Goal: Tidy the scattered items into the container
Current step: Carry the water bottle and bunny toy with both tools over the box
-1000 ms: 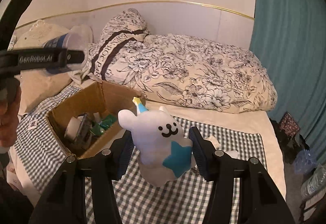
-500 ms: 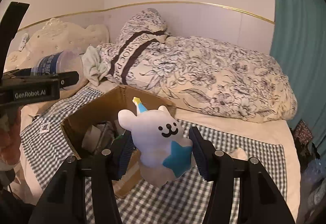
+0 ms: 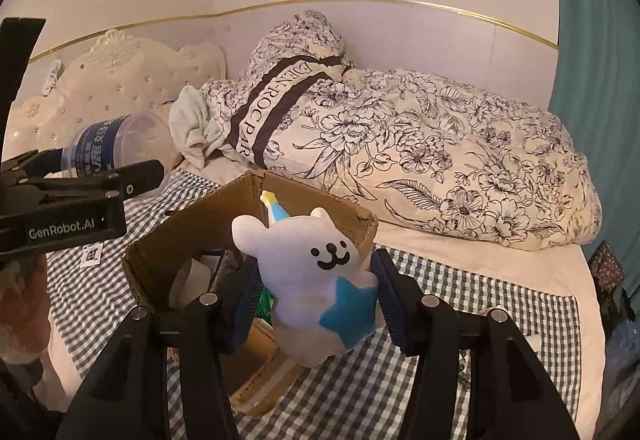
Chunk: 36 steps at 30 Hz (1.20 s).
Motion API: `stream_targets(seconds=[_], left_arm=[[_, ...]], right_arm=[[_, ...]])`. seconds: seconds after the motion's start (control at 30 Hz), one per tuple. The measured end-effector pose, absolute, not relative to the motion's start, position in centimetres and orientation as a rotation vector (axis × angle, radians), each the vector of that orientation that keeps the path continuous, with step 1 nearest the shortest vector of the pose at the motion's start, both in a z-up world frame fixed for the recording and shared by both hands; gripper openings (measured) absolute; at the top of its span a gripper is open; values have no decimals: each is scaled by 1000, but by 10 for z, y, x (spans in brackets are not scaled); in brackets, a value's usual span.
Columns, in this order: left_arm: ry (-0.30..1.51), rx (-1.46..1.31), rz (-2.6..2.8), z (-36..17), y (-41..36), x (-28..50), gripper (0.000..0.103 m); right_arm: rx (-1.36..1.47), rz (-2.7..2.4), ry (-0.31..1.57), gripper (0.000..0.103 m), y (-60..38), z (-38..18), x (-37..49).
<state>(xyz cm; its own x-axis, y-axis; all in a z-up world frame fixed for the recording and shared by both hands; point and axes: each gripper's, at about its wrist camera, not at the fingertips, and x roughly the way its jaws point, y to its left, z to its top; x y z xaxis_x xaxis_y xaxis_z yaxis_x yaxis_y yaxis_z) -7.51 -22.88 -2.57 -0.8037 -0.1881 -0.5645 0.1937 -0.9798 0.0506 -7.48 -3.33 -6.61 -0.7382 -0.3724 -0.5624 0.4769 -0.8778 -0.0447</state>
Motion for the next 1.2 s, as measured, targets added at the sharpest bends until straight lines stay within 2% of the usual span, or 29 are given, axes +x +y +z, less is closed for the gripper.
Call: stream_targets(seconds=[0.53, 1.2], left_arm=[[68, 1007, -2741, -85, -268, -99, 99], [59, 1149, -2779, -132, -252, -144, 99]], right_arm=[[831, -2489, 283, 53, -82, -98, -109], [944, -2521, 374, 54, -98, -133, -152]])
